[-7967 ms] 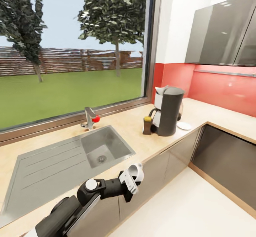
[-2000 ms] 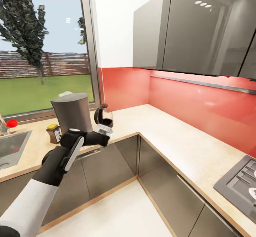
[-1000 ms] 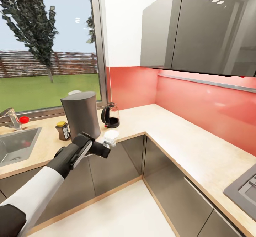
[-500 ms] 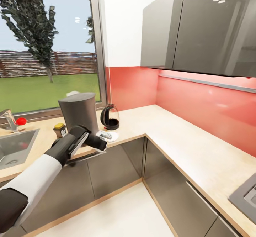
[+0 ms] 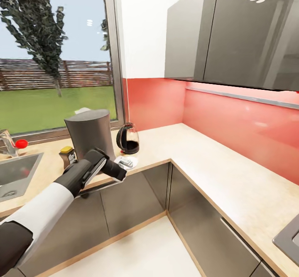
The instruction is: Set up a coffee station on the kitchen countertop: keep the coffee maker on the countertop, move the bottle of coffee from the kitchen shelf to the counter next to the coffee maker, place a paper coffee filter on top of the coffee maker, put the saucer next to the coffee maker with the coffee cup on the saucer, and place the electric kettle next to the coffee maker.
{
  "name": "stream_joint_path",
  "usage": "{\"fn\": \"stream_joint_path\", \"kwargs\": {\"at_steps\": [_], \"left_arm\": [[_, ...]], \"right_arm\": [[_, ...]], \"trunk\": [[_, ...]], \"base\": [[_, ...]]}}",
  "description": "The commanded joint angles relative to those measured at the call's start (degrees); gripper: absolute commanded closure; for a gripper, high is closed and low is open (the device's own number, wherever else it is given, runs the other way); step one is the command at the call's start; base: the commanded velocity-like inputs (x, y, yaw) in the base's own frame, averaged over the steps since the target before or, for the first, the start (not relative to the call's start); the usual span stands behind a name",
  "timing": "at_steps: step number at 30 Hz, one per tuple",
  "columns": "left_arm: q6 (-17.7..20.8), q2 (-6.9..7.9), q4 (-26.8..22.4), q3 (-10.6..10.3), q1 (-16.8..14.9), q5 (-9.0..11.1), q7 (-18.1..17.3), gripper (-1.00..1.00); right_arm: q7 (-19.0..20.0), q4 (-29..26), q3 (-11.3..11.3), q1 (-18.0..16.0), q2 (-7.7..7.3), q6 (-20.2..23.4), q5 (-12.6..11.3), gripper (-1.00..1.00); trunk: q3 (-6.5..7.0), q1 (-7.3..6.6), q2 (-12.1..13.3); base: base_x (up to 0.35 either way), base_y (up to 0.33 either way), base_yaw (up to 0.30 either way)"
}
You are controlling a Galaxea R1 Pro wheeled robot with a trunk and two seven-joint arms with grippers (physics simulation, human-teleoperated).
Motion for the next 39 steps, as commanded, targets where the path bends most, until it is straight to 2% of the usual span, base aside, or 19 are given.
{"fn": "stream_joint_path", "kwargs": {"at_steps": [1, 10, 20, 39], "left_arm": [[0.3, 0.06, -0.1, -0.2, -0.1, 0.5, 0.3, 1.0], [0.3, 0.02, -0.1, -0.3, 0.0, 0.6, 0.3, 1.0], [0.3, -0.13, -0.1, -0.3, 0.1, 0.5, 0.3, 1.0], [0.0, 0.06, -0.1, -0.2, 0.3, 0.5, 0.3, 1.0]], "right_arm": [[0.0, 0.0, -0.3, 0.0, 0.04, -0.2, -0.3, -1.0], [0.0, 0.2, -0.2, 0.0, 0.04, -0.2, -0.3, -1.0], [0.0, 0.2, -0.2, 0.0, 0.05, -0.2, -0.3, -1.0], [0.0, 0.3, -0.3, 0.0, 0.12, -0.2, -0.3, -1.0]], "trunk": [[-0.14, 0.04, -0.1], [-0.14, 0.04, -0.1], [-0.14, 0.04, -0.1], [-0.14, 0.04, -0.1]], "base": [[0.002, 0.0, 0.0], [0.181, 0.0, 0.0], [0.031, 0.0, 0.0], [0.136, 0.0, 0.0]]}}
